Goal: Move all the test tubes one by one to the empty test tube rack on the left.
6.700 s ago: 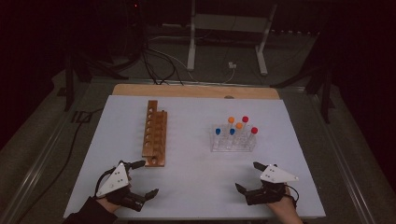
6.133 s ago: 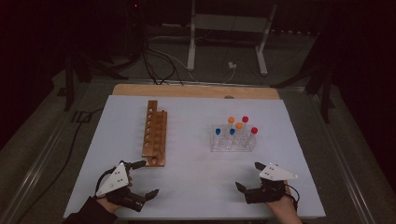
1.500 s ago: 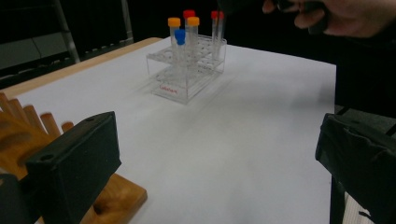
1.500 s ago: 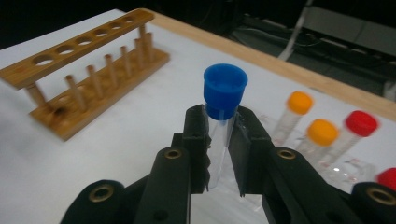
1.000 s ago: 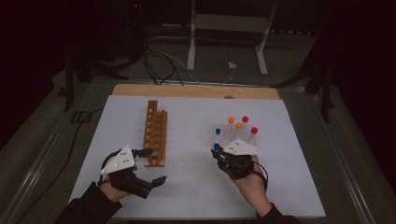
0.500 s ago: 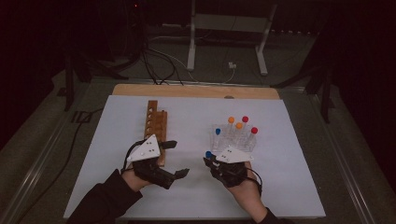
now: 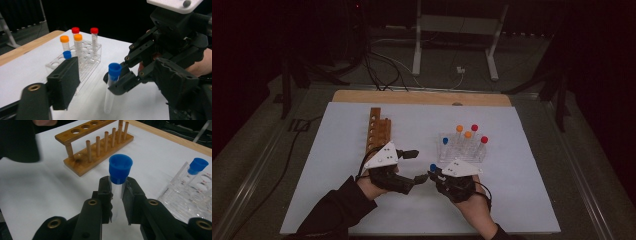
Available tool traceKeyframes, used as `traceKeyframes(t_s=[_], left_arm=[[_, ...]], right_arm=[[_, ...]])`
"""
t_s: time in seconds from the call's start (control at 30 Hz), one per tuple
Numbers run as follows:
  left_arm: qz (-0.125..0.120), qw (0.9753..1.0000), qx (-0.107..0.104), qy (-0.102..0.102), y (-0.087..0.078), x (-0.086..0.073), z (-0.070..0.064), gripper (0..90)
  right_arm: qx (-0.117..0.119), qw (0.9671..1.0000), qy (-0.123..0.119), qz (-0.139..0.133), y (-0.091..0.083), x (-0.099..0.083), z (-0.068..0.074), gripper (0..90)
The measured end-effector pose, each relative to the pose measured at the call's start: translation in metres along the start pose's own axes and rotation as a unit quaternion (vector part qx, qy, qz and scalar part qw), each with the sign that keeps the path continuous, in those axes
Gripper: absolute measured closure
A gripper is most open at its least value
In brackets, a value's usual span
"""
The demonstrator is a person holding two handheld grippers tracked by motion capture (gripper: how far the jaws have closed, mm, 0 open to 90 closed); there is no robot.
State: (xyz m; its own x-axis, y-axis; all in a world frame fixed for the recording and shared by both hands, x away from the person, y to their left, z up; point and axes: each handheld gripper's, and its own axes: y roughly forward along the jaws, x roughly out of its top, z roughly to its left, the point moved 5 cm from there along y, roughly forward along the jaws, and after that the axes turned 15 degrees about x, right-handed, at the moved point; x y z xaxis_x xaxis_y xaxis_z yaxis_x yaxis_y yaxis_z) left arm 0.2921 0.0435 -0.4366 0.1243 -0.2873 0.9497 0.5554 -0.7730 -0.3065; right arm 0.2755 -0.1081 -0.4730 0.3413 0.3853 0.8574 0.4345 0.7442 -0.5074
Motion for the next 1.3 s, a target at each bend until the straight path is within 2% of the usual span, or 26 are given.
traceKeyframes(t_s=[0.07,0.3,0.53,0.8,0.83,0.87,1.07,1.2,1.3], left_arm=[[0.001,1.0000,0.004,0.000,0.004,0.001,0.000,29.5],[0.000,1.0000,-0.005,-0.001,0.018,0.004,-0.005,41.1],[0.015,0.9999,-0.002,0.002,0.031,-0.003,-0.008,57.5],[0.014,0.9998,-0.011,0.010,0.031,-0.004,-0.007,68.5],[0.013,0.9998,-0.012,0.012,0.031,-0.004,-0.008,74.1],[0.014,0.9998,-0.012,0.011,0.032,-0.004,-0.008,75.8],[0.015,0.9995,-0.005,0.027,0.030,-0.004,-0.008,77.4],[0.017,0.9995,0.002,0.028,0.029,-0.003,-0.007,77.7],[0.016,0.9996,0.006,0.024,0.025,0.000,0.000,77.8]], right_arm=[[0.001,1.0000,-0.002,-0.001,0.000,0.000,0.001,77.0],[0.001,1.0000,-0.003,-0.004,-0.002,0.001,0.002,77.0],[0.001,1.0000,-0.003,-0.007,-0.004,0.003,0.002,76.9],[0.002,1.0000,-0.001,-0.008,-0.004,0.003,0.002,77.0],[0.001,1.0000,0.000,-0.008,-0.003,0.003,0.001,77.0],[0.000,1.0000,0.001,-0.008,-0.003,0.003,0.001,77.0],[0.003,0.9999,0.003,-0.010,-0.003,0.003,0.001,76.8],[0.005,0.9998,0.011,-0.018,-0.004,0.004,0.000,65.5],[0.004,0.9997,0.014,-0.020,-0.007,0.003,-0.003,56.9]])
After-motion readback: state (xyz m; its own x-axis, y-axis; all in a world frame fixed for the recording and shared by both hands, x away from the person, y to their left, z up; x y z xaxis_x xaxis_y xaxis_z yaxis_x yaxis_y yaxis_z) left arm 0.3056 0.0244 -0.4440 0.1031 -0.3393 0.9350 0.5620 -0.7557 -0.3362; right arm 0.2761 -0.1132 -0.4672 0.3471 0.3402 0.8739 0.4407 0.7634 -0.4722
